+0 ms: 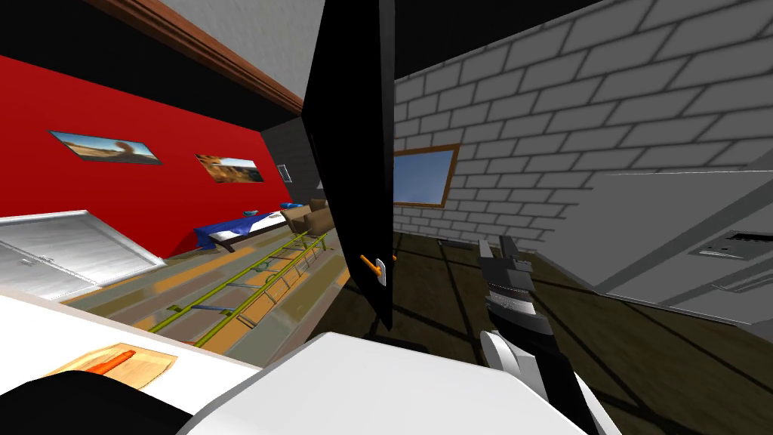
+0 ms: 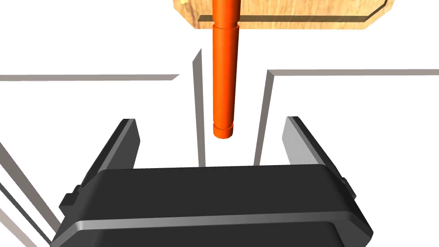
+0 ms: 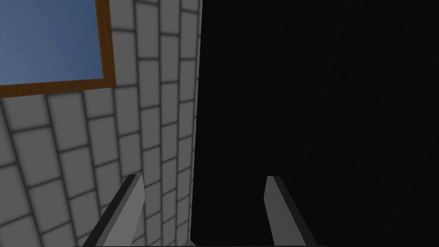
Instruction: Pull the door open
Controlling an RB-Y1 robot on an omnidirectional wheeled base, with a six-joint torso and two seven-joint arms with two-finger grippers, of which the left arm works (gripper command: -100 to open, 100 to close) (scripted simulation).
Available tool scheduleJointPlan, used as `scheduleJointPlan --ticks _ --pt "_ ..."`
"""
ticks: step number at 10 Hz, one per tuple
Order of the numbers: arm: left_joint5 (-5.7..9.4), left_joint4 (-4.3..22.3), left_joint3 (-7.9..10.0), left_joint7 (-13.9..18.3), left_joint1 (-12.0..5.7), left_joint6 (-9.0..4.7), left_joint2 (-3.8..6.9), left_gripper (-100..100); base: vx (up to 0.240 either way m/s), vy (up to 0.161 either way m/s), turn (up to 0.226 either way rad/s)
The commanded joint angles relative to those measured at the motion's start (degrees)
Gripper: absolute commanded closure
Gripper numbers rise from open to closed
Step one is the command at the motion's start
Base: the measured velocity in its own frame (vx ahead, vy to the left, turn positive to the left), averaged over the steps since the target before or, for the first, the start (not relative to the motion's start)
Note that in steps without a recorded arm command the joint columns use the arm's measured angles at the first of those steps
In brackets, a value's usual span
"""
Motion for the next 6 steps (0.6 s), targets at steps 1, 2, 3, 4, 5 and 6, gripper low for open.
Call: scheduleJointPlan --ticks 1,2,3,4,5,6 --pt "-0.11 1.1 -0.91 0.5 0.34 -1.35 0.5 -100 0.165 0.181 0.165" --pt "-0.18 1.8 -1.56 0.9 0.66 -2.25 0.87 -100 0.176 0.224 0.176" --pt "-0.25 2.6 -2.21 1.3 0.97 -3.15 1.24 -100 0.165 0.211 0.186" --pt "-0.32 3.3 -2.83 1.6 1.27 -4.01 1.59 -100 0.131 0.172 0.189" --pt "-0.39 3.9 -3.39 2.0 1.54 -4.8 1.91 -100 0.032 0.071 -0.063" --pt "-0.41 4.2 -3.64 2.1 1.67 -5.14 2.06 -100 0.06 0.085 0.038"
